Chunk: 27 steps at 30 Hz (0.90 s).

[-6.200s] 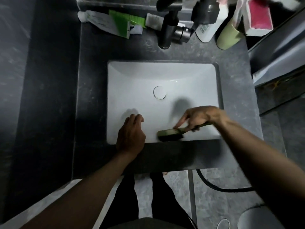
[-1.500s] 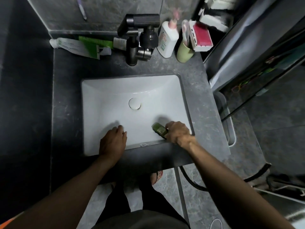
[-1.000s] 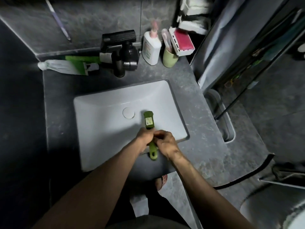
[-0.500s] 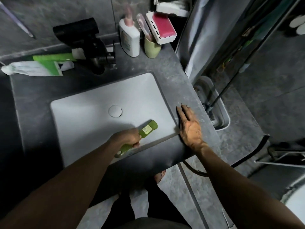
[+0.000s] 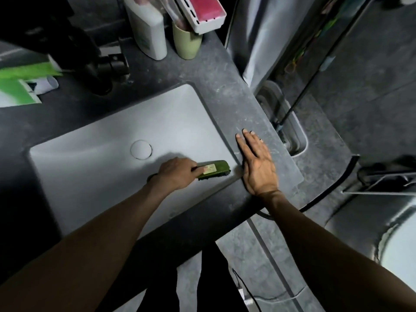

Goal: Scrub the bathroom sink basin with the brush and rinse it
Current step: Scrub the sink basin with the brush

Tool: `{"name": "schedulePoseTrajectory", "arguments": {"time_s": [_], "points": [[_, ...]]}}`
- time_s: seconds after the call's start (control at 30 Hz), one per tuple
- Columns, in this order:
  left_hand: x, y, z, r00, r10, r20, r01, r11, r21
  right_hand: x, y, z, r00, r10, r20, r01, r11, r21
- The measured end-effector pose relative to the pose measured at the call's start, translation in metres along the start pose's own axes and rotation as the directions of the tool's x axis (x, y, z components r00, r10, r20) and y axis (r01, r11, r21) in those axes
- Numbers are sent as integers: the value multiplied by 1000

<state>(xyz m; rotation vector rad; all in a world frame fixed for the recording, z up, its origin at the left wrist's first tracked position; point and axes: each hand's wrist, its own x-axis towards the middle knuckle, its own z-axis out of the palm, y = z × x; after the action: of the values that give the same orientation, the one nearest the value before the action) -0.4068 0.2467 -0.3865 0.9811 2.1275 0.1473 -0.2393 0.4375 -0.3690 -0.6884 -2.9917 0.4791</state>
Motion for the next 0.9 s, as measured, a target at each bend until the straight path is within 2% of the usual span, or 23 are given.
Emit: {"name": "schedulePoseTrajectory", "arguments": {"time_s": [0.1, 0.2, 0.47, 0.63, 0.73, 0.83, 0.9], "points": [[0, 13, 2, 997, 57, 47, -53, 995, -83, -3, 1, 3, 1000, 4, -11, -4, 1000, -7], [-7, 11, 7, 995, 96, 1, -95, 992, -84, 0, 1, 1, 1000, -13, -16, 13, 1000, 0], [-19, -74, -3, 999, -19, 26, 19, 1000, 5, -2, 3, 6, 999, -11, -34, 11, 1000, -3], [2, -22, 6, 992, 74, 98, -60, 989, -136, -2, 2, 5, 1000, 9, -20, -9, 1000, -19], [24, 12, 0, 978, 117, 173, -90, 984, -155, -1, 2, 1, 1000, -8, -20, 8, 1000, -9], [25, 8, 1, 973, 110, 205, -77, 984, -161, -1, 1, -1, 1000, -5, -8, 5, 1000, -6], [16, -14, 4, 985, 87, 147, -64, 986, -152, -1, 0, 0, 1000, 3, -6, -3, 1000, -4]]}}
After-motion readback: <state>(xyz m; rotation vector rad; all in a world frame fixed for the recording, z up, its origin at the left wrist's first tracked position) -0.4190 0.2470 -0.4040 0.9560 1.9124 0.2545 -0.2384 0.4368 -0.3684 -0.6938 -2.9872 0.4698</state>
